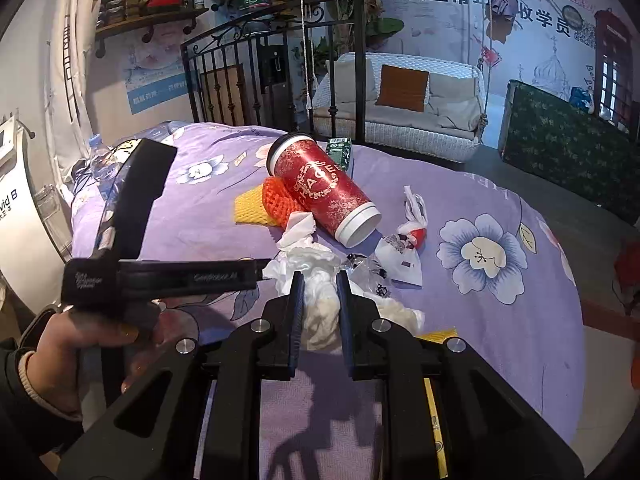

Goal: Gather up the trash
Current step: 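Grasp the white crumpled tissue with the right tool while the left tool grasps another tissue, then carry the tissue into the bin and open the left tool while the right tool carries its tissue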

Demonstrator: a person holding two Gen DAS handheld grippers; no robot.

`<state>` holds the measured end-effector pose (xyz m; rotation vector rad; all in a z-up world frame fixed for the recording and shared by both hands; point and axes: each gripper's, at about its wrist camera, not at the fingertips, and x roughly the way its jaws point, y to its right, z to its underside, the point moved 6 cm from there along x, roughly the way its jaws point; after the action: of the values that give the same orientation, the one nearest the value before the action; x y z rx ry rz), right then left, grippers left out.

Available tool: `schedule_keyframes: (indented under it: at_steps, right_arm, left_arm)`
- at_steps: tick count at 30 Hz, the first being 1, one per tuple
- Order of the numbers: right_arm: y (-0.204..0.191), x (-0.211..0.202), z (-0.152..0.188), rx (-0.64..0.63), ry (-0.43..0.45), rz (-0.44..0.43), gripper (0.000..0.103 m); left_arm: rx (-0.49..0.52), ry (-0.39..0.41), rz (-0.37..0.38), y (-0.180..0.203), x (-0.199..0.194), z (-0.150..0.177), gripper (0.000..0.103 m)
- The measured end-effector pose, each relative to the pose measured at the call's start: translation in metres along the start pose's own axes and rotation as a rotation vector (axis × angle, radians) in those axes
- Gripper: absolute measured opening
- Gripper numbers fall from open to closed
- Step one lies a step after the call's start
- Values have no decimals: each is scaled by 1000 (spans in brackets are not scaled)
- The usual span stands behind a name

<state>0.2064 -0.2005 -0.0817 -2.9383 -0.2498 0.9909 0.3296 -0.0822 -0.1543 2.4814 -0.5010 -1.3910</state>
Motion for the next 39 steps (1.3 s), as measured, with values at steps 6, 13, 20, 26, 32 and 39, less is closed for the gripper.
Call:
schedule_keyframes:
  at_steps: [6,13,20,26,32,39]
  right_arm:
    - [2,2,6,6,-10,2,17]
    - [5,7,15,20,-30,3,17]
    - [1,9,16,24,-32,-16,17]
    - [-11,9,19,14,-35,-38,17]
    - [-28,5,22,2,-36,-73,17]
    - [-55,1,27,-14,-51,-145,17]
  left_arm:
    - [2,-37,-2,11,35,-16,63]
    - [17,-18,-23,13,36,-13,16]
    - [45,57,-9,9,-8,0,14]
    - [64,142,-50,-5,-55,17,14]
    - [13,174,-53,-24,-89,33,14]
    - [-17,220,-77,-40,-126,52,14]
